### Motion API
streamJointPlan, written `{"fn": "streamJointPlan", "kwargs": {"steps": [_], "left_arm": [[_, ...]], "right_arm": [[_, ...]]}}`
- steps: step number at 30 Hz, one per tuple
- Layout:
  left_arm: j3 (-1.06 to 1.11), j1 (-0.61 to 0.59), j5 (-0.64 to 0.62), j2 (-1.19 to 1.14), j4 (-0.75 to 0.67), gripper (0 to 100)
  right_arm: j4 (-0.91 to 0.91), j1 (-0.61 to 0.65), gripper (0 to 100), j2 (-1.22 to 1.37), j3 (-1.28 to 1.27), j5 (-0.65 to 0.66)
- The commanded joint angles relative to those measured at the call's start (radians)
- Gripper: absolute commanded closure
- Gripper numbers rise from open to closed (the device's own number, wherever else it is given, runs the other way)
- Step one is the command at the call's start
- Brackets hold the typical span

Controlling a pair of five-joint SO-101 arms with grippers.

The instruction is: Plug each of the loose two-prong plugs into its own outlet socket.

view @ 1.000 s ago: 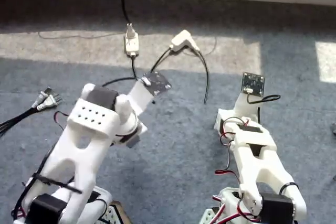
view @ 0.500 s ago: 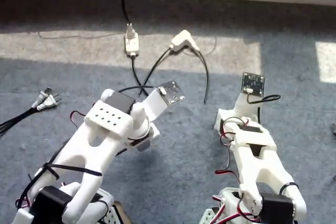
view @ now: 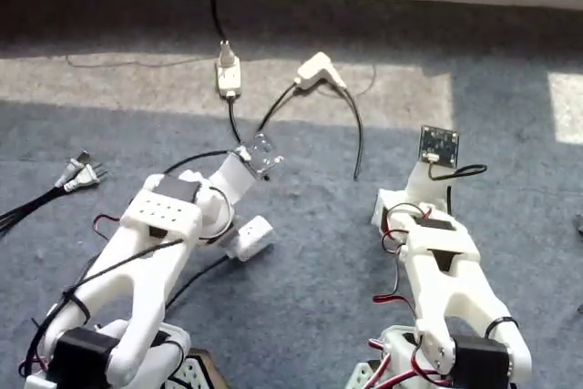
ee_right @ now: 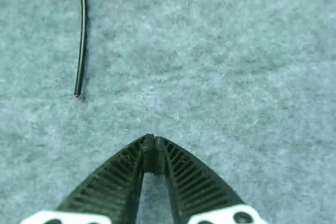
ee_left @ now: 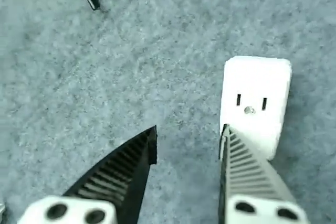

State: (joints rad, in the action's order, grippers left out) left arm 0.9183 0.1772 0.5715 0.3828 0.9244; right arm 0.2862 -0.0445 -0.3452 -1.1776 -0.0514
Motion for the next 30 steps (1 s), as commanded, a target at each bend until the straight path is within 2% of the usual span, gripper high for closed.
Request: {"fn": "streamJointPlan", "kwargs": {"steps": [1, 6, 13, 16, 20, 25, 30], "left_arm": [[0.059, 0.047, -0.002, -0.005, -0.072, 79], [0.059, 0.07, -0.003, -0.004, -0.08, 79], [0.059, -0.061, 0.003, -0.005, -0.199, 78], [0.033, -0.091, 0.006, -0.001, -0.21, 78], [-0.033, -0.079, 0.009, 0.004, -0.086, 78], [-0.11, 0.031, 0.005, 0.005, 0.109, 79], [-0.143, 0.079, 0.003, 0.005, 0.164, 83]], "right_arm": [[0.001, 0.01, 99.1, -0.004, 0.041, 0.011], [0.001, 0.01, 99.1, -0.004, 0.041, 0.011], [0.001, 0.01, 99.1, -0.004, 0.041, 0.011], [0.001, 0.01, 99.1, -0.004, 0.041, 0.011], [0.001, 0.01, 99.1, -0.004, 0.042, 0.011], [0.001, 0.01, 99.1, -0.004, 0.042, 0.011], [0.001, 0.01, 99.1, -0.004, 0.042, 0.011]]}}
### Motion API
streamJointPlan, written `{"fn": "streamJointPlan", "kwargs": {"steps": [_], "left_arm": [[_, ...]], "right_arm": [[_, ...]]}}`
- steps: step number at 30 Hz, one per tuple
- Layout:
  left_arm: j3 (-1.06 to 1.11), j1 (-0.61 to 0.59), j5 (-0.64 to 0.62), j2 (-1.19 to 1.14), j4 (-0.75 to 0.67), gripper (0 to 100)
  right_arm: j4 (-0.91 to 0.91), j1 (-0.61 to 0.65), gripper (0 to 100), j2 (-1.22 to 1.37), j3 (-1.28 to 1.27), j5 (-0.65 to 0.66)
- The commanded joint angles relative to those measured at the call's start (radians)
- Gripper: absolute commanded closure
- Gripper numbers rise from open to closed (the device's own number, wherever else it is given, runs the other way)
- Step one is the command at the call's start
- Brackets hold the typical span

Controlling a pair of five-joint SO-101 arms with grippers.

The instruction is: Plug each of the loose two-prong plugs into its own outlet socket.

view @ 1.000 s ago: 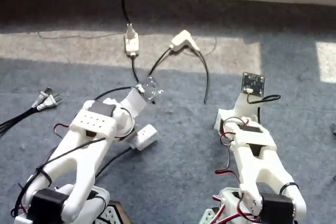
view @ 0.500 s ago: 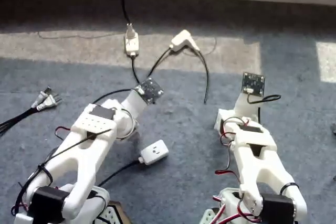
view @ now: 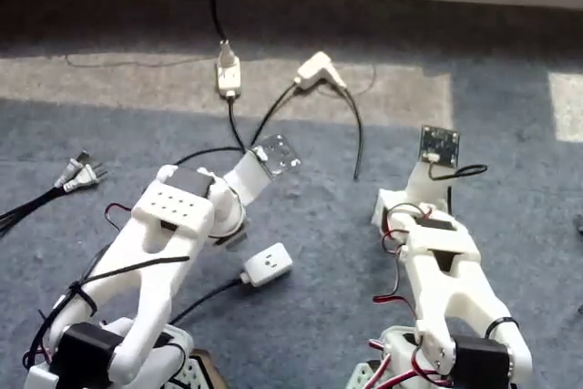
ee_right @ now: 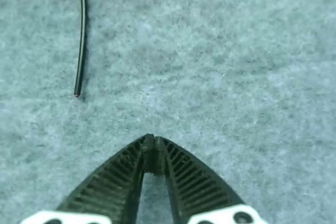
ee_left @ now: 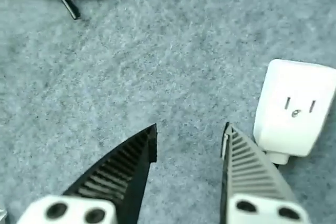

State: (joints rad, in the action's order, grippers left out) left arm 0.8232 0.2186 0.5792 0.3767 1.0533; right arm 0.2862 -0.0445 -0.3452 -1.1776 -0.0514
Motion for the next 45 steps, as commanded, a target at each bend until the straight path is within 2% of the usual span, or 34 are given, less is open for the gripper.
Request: {"fn": "streamJointPlan", "kwargs": {"steps": [1, 9, 18, 27, 31, 34, 38, 41, 45], "left_arm": [[-0.047, 0.045, -0.005, 0.007, 0.037, 83], [0.039, 0.154, -0.005, 0.004, 0.029, 83], [0.163, 0.148, -0.002, 0.002, -0.158, 83], [0.174, 0.097, 0.003, 0.002, -0.195, 83], [0.173, -0.008, 0.006, 0.002, -0.282, 83], [0.154, -0.084, 0.078, 0.002, -0.305, 83], [0.084, -0.111, 0.086, 0.01, -0.216, 83], [-0.022, -0.079, 0.077, 0.012, -0.04, 83], [-0.166, -0.001, -0.018, 0.012, 0.181, 83]], "right_arm": [[0.001, 0.01, 99.1, -0.004, 0.042, 0.011], [0.001, 0.01, 99.1, -0.004, 0.044, 0.011], [0.001, 0.01, 99.1, -0.004, 0.044, 0.011], [0.001, 0.01, 99.1, -0.004, 0.042, 0.011], [0.001, 0.01, 99.1, -0.004, 0.042, 0.011], [0.001, 0.01, 99.1, -0.004, 0.042, 0.011], [0.001, 0.01, 99.1, -0.004, 0.044, 0.011], [-0.001, 0.01, 99.1, -0.004, 0.044, 0.011], [-0.001, 0.01, 99.1, -0.004, 0.044, 0.011]]}}
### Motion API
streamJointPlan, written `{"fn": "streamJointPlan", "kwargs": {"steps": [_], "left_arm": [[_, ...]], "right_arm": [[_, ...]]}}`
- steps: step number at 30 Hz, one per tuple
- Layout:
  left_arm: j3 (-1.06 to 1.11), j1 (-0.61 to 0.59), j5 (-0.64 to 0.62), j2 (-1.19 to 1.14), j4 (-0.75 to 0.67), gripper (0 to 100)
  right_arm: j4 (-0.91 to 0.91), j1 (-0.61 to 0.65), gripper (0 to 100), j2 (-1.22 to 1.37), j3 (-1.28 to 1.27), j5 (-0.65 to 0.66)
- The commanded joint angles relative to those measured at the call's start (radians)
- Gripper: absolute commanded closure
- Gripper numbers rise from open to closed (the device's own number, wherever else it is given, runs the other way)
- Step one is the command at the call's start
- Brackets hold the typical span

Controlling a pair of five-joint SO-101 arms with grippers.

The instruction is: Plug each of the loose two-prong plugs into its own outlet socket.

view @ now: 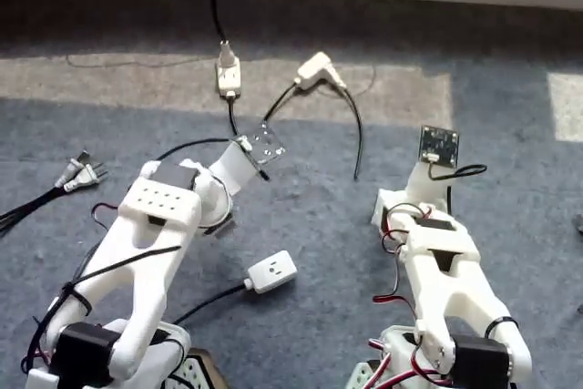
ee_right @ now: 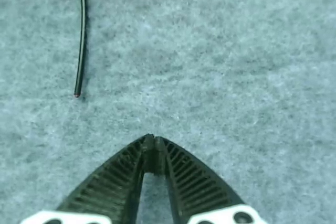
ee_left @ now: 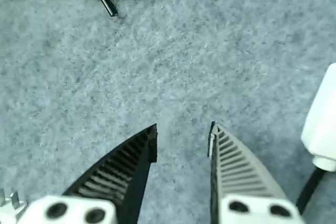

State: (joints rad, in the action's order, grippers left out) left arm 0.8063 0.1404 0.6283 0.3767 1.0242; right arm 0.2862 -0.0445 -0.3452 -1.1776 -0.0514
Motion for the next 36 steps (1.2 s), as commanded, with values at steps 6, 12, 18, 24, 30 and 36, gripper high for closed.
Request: {"fn": "streamJointPlan", "kwargs": {"steps": [6, 12, 18, 24, 30, 36], "left_arm": [[-0.186, 0.234, -0.14, 0.012, 0.333, 83], [-0.119, 0.294, -0.175, 0.012, 0.261, 83], [0.018, 0.274, -0.173, 0.004, 0.055, 83], [0.079, 0.277, -0.173, 0.002, -0.012, 83], [0.082, 0.277, -0.173, 0.002, -0.012, 83], [0.064, 0.272, -0.173, 0.012, -0.009, 83]], "right_arm": [[-0.001, 0.01, 99.1, -0.004, 0.044, 0.011], [-0.001, 0.01, 99.1, -0.004, 0.044, 0.011], [-0.001, 0.01, 99.1, -0.004, 0.044, 0.011], [-0.001, 0.01, 99.1, -0.004, 0.044, 0.011], [-0.001, 0.01, 99.1, -0.004, 0.044, 0.011], [-0.001, 0.005, 99.1, -0.004, 0.044, 0.011]]}}
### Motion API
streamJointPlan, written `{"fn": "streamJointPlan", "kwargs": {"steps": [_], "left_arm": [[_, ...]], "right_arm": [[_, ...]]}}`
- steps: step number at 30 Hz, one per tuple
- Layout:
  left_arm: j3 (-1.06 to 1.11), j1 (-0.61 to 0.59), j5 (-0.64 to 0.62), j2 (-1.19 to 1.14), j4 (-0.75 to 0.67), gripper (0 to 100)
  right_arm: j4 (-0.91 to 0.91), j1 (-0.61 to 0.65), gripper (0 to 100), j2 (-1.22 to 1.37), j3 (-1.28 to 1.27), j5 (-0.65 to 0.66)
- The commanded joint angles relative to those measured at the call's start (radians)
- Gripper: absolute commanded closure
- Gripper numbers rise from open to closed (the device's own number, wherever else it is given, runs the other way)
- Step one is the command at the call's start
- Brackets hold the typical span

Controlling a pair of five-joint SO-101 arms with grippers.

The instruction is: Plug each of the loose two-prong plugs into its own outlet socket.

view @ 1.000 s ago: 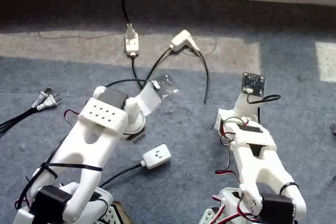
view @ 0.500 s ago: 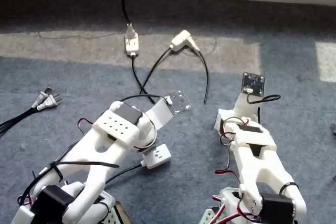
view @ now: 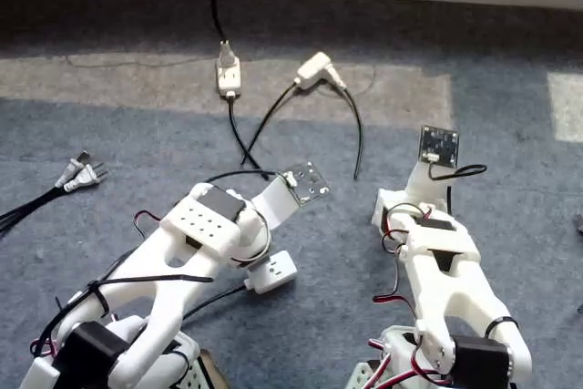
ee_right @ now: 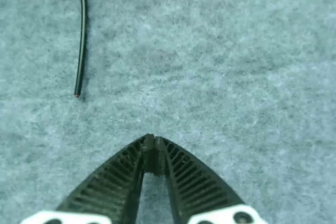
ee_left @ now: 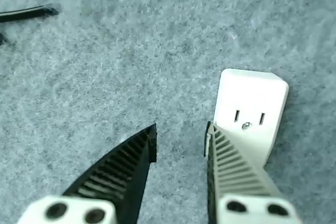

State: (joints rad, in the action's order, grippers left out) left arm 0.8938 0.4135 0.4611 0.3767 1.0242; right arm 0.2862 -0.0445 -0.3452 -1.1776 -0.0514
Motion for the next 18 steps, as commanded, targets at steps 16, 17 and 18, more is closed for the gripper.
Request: {"fn": "streamJointPlan", "kwargs": {"steps": [16, 17, 18], "left_arm": [[-0.394, 0.18, -0.11, 0.012, 0.497, 83], [-0.358, 0.186, -0.11, 0.012, 0.457, 83], [-0.317, 0.188, -0.11, 0.012, 0.407, 83]], "right_arm": [[-0.001, 0.004, 99.1, -0.004, 0.042, 0.011], [-0.001, 0.004, 99.1, -0.005, 0.042, 0.011], [-0.001, 0.004, 99.1, -0.007, 0.041, 0.011]]}}
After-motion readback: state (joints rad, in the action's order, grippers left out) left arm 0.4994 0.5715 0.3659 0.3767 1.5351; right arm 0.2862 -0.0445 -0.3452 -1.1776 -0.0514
